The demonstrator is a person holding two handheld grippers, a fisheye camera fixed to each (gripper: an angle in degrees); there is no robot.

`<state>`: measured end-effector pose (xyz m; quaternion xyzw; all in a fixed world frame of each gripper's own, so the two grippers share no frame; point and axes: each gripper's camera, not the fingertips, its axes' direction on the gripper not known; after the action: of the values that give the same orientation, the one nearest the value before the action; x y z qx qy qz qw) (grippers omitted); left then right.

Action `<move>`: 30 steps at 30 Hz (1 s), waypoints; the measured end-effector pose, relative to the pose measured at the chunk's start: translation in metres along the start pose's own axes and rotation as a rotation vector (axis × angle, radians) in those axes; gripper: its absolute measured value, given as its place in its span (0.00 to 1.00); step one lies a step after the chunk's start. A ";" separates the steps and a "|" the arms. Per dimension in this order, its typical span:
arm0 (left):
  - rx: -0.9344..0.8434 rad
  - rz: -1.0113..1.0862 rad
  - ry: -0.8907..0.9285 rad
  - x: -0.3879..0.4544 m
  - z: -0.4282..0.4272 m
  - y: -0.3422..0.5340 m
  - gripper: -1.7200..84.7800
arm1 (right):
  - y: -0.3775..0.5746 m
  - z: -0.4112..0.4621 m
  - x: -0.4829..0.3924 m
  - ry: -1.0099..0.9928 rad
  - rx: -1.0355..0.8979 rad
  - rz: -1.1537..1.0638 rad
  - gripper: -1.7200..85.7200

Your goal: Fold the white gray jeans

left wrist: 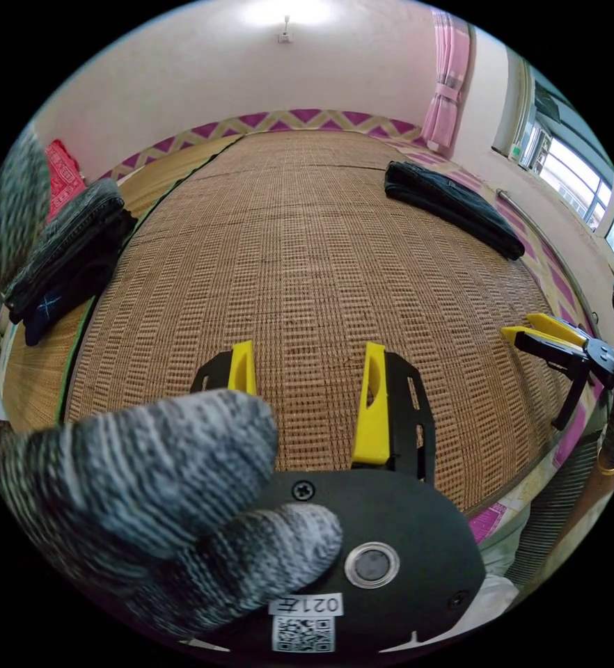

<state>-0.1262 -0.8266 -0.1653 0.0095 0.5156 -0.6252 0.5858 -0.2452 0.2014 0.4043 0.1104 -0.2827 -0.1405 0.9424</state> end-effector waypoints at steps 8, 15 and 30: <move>0.002 -0.002 0.015 0.003 -0.010 0.004 0.26 | 0.006 0.001 0.003 -0.005 -0.003 0.009 0.26; -0.003 -0.002 0.010 0.007 -0.020 0.005 0.26 | 0.010 0.000 0.006 -0.006 -0.001 0.012 0.26; -0.004 -0.002 0.010 0.015 -0.039 -0.006 0.26 | 0.015 -0.002 0.013 -0.006 -0.002 0.012 0.26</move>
<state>-0.1579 -0.8131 -0.1887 0.0107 0.5198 -0.6247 0.5826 -0.2305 0.2113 0.4134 0.1073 -0.2861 -0.1356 0.9425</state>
